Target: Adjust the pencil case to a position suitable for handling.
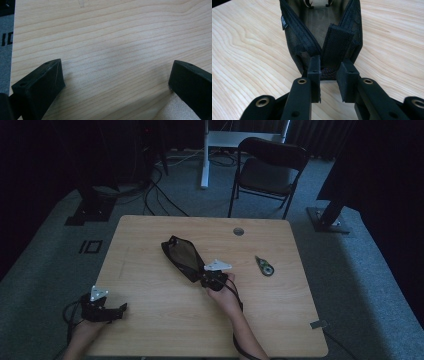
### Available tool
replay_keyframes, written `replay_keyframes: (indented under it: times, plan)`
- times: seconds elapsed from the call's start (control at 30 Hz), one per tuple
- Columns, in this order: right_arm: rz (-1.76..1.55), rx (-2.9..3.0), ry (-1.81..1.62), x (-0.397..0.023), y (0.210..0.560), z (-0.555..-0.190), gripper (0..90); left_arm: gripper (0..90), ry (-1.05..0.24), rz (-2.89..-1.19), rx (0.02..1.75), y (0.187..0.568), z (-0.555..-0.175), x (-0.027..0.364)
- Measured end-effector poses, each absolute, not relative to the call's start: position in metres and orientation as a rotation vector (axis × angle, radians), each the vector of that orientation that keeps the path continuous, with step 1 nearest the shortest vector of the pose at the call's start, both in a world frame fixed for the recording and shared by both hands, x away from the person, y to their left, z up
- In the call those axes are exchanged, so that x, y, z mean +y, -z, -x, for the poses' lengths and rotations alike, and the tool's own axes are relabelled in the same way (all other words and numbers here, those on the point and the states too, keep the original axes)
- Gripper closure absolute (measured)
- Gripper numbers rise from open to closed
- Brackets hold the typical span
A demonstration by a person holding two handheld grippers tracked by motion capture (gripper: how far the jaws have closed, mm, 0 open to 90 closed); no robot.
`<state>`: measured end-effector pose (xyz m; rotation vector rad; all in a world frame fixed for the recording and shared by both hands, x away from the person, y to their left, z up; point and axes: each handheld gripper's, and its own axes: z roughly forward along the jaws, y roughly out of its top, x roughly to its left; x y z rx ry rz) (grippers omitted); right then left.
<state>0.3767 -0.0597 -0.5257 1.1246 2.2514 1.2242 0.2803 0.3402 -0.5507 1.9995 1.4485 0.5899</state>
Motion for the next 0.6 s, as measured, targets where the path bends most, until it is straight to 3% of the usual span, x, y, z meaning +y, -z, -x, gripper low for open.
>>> replay_keyframes:
  times: [0.6]
  plan:
    - [-1.220, 2.150, -1.183, -0.115, 0.526, -0.365, 73.7, 0.0, -0.590, -2.000, 1.448, 0.551, -0.280, 0.340]
